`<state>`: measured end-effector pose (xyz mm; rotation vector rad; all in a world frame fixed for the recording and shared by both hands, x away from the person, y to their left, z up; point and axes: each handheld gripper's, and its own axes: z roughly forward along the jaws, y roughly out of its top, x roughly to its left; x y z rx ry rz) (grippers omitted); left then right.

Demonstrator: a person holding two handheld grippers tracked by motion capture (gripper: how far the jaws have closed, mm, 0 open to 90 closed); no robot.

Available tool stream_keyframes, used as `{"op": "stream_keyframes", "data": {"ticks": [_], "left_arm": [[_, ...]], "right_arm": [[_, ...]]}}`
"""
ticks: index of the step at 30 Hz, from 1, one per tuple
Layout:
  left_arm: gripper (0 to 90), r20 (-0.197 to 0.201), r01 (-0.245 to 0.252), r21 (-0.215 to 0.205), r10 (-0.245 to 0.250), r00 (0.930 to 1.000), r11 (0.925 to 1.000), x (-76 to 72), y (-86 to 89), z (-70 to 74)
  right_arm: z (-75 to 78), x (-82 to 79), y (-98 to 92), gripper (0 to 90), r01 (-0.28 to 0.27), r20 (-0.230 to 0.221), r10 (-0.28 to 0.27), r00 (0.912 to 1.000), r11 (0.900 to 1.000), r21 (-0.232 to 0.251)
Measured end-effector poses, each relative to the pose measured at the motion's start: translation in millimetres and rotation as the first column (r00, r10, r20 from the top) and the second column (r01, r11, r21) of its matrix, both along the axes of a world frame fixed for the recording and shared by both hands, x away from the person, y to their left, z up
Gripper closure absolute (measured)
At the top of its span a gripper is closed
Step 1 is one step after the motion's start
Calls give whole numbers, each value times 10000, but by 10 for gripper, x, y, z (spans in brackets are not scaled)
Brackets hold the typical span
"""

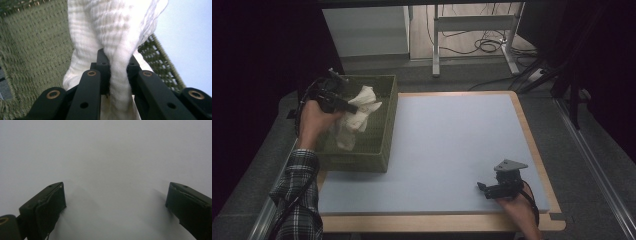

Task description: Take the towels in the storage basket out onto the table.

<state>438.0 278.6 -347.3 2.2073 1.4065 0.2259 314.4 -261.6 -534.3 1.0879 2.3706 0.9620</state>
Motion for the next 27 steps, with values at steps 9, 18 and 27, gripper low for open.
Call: {"op": "stream_keyframes", "data": {"ticks": [9,18,27], "left_arm": [[792,103,340,49,-340,9994,9994,-34,-173,228],[788,258,712,18,-712,9971,9975,-38,-408,404],[785,374,1125,-206,-1117,9930,9934,-7,-675,481]], "right_arm": [[0,0,1,26,11,-9,-11,10000,10000,20],[0,-1,1,26,14,-9,-14,10000,10000,24],[2,-2,2,26,13,-39,-13,10000,10000,42]]}}
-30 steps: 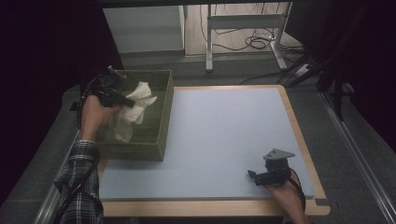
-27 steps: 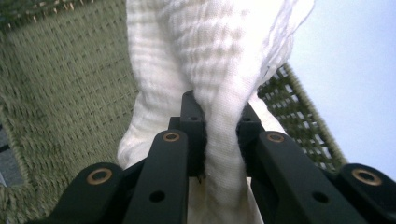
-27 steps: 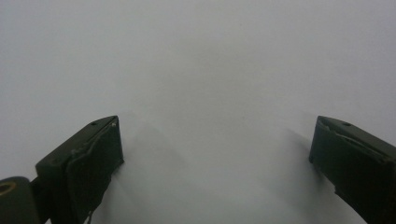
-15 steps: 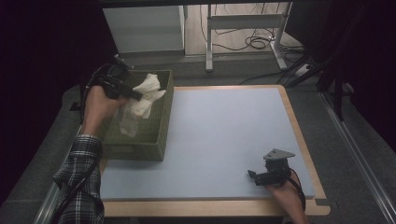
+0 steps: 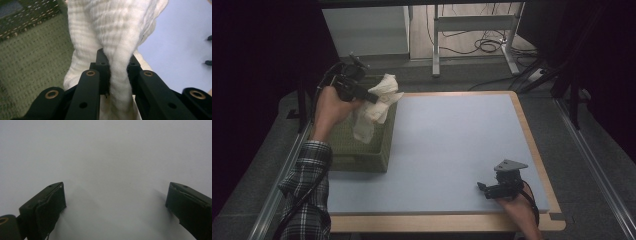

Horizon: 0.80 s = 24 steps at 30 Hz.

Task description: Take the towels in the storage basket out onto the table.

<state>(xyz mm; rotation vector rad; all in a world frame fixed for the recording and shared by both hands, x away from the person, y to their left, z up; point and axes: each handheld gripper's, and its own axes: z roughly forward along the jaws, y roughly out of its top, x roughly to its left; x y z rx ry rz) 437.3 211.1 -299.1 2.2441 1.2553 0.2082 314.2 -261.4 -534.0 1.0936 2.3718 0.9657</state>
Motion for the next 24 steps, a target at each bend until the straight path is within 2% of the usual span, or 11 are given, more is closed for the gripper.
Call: {"op": "stream_keyframes", "data": {"ticks": [14,24], "left_arm": [[782,70,880,-36,-879,9961,9961,101,-543,-17],[776,-12,1516,-92,-1516,9884,9884,178,-977,-201]], "right_arm": [[0,0,0,26,-7,-7,7,10000,10000,-18],[1,-1,1,26,2,-14,-2,10000,10000,-2]]}}
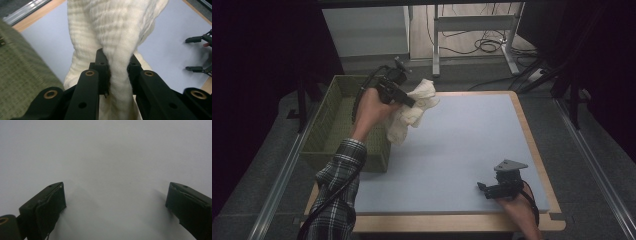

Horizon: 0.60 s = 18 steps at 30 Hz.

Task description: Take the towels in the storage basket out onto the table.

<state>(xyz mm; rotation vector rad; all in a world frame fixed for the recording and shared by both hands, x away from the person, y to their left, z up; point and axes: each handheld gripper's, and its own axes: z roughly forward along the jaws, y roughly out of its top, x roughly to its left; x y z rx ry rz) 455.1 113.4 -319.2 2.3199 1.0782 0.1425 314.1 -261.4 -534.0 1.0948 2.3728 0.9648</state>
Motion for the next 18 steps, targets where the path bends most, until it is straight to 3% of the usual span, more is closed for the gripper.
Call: {"op": "stream_keyframes", "data": {"ticks": [18], "left_arm": [[757,-273,1160,-43,-1161,9929,9932,95,-694,-626]], "right_arm": [[-2,1,-1,26,-8,16,8,10000,10000,-17]]}}
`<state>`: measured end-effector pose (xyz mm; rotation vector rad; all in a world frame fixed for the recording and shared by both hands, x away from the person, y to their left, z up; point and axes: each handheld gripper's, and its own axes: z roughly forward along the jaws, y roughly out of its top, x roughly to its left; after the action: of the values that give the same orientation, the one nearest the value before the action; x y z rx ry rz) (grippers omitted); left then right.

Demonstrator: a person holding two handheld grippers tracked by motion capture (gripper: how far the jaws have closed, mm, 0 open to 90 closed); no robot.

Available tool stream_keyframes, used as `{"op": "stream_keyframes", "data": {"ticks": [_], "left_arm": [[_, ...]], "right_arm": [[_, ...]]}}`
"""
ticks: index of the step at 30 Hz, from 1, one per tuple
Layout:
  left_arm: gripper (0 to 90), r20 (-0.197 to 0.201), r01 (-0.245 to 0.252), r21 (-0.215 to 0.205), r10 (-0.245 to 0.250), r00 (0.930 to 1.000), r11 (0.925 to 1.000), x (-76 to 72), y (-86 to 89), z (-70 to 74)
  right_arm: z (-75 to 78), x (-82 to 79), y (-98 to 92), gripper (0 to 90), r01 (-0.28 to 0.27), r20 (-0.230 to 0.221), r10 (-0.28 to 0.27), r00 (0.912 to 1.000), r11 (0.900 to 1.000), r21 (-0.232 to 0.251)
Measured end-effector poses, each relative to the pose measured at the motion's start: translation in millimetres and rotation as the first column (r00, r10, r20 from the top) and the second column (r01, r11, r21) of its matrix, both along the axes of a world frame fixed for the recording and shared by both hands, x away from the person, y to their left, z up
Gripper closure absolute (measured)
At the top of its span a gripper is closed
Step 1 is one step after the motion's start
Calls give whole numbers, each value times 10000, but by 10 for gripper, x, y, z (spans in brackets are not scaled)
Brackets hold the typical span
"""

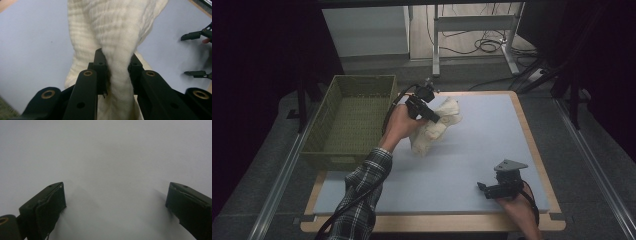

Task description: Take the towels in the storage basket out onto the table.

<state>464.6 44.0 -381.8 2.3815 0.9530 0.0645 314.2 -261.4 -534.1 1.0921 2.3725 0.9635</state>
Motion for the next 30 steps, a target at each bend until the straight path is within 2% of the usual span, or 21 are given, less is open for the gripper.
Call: {"op": "stream_keyframes", "data": {"ticks": [12,16,19,23,26,28,30], "left_arm": [[748,239,454,-16,-453,9987,9990,16,-425,-439],[732,429,553,-65,-550,9976,9984,12,-556,-577],[722,606,740,107,-745,9954,9972,0,-662,-690],[699,669,820,121,-827,9943,9966,-2,-744,-828],[604,454,786,51,-788,9959,9969,17,-759,-920],[426,429,607,-9,-606,9972,9982,31,-756,-984],[325,427,568,-139,-562,9975,9983,34,-734,-999]], "right_arm": [[-1,2,-2,26,-16,24,16,10000,10000,-19],[-1,2,-1,26,-14,14,14,10000,10000,-14],[-1,2,-2,26,-14,13,14,10000,10000,-11],[-1,2,-2,26,-15,17,15,10000,10000,-12],[-1,2,-1,26,-12,11,12,10000,10000,-11],[-1,2,-1,26,-12,11,12,10000,10000,-11],[-1,1,-2,26,-5,13,5,10000,10000,-15]]}}
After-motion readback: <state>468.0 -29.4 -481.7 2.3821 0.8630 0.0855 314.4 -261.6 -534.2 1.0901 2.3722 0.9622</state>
